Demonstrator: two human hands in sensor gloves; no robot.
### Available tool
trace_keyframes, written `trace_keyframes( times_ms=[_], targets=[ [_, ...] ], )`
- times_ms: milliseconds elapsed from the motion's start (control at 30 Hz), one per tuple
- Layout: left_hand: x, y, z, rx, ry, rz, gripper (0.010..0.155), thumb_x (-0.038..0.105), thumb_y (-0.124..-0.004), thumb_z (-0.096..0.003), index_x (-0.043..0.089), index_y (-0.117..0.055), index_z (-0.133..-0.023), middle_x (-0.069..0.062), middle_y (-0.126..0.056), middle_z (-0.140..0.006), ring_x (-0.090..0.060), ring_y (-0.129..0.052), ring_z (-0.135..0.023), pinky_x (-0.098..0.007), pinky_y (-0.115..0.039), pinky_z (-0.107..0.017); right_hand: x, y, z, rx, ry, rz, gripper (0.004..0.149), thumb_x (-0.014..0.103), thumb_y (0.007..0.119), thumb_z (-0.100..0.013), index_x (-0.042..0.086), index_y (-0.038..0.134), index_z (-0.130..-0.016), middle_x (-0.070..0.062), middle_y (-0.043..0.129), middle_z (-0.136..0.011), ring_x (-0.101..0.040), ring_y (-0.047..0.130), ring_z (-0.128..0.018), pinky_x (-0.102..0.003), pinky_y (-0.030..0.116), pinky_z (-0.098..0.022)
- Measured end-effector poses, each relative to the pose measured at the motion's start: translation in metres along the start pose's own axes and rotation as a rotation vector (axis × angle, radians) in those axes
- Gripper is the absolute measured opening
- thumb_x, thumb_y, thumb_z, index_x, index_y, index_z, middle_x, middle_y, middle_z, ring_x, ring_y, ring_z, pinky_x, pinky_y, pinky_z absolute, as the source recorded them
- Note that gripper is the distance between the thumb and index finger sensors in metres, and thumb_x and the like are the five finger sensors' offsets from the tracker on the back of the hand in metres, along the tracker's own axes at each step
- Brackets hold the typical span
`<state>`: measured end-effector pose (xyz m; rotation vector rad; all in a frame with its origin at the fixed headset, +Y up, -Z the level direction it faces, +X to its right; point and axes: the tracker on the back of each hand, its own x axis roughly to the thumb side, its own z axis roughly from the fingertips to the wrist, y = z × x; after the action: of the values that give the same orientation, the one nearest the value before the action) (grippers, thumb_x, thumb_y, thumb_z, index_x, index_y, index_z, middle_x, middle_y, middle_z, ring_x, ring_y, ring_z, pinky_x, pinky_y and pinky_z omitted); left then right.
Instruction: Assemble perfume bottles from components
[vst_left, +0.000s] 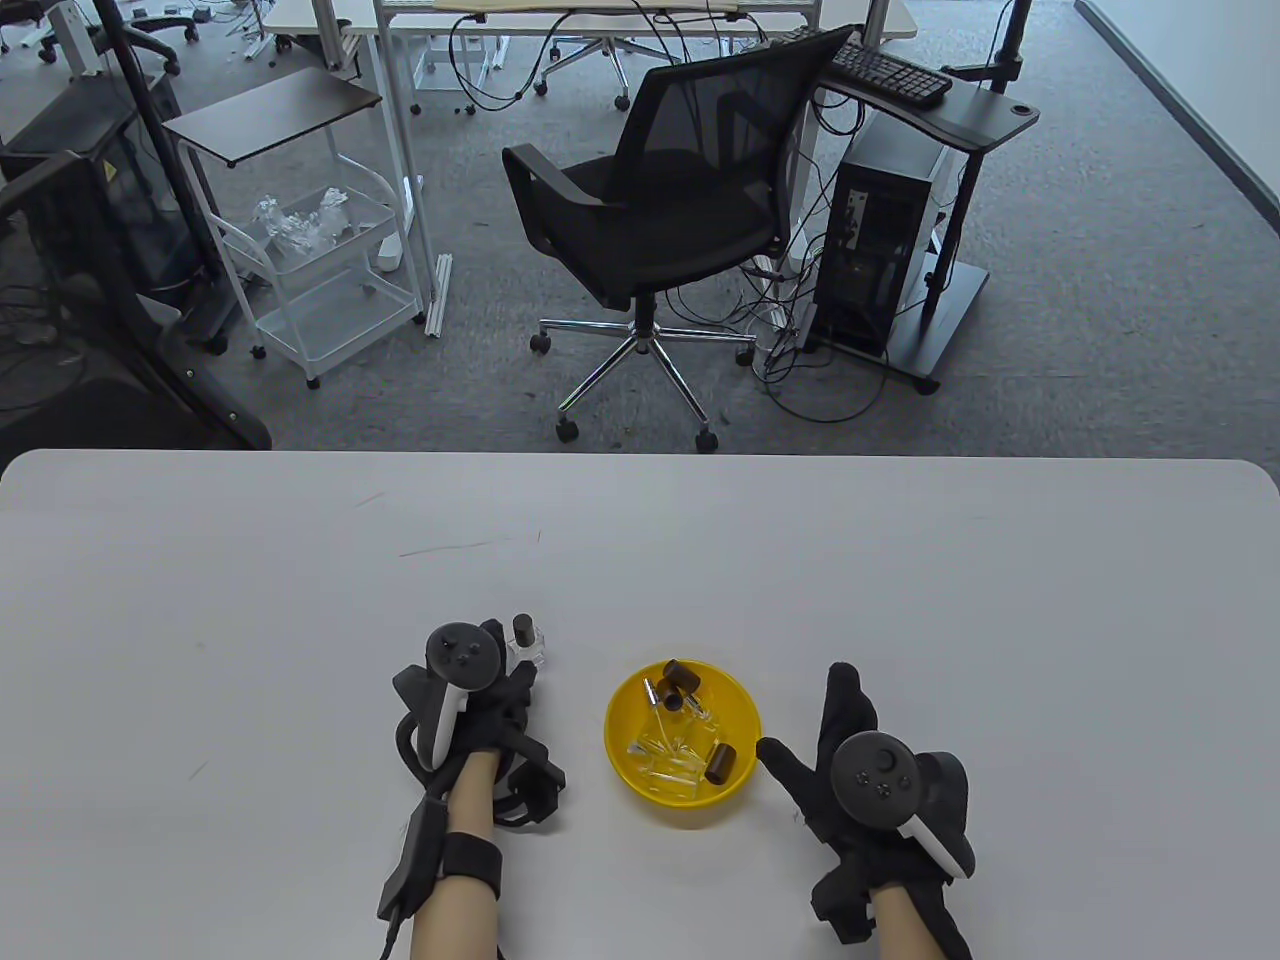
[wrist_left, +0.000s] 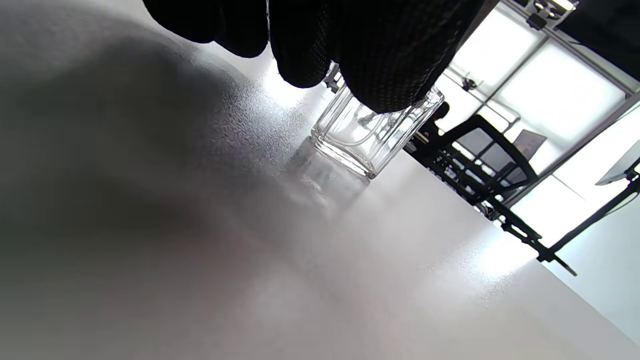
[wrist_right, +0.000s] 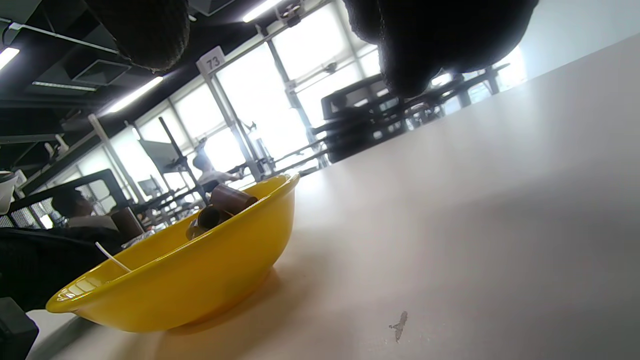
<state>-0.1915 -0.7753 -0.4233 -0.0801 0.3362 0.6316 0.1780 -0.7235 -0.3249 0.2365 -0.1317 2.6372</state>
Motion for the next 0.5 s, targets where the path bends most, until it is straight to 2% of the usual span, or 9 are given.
trace_keyframes(
  times_ms=[500],
  targets=[
    [-0.009,0.046,0.055,0.034,-0.154,-0.025,0.069,0.039,-0.078,-0.0529,0.025,-0.047,-0.113,-0.007,-0.060,-0.114,-0.037,-0.051,-0.107,-0.053,-0.052,-0.077,0.003,0.003,0.002,-0.006,-0.004,0.056,0.091,0.052,0.064,-0.062,-0.005,0.010,-0.107,-0.038,0.034,-0.109,-0.060,0.057,-0.094,-0.068,0.058,-0.063]
  ],
)
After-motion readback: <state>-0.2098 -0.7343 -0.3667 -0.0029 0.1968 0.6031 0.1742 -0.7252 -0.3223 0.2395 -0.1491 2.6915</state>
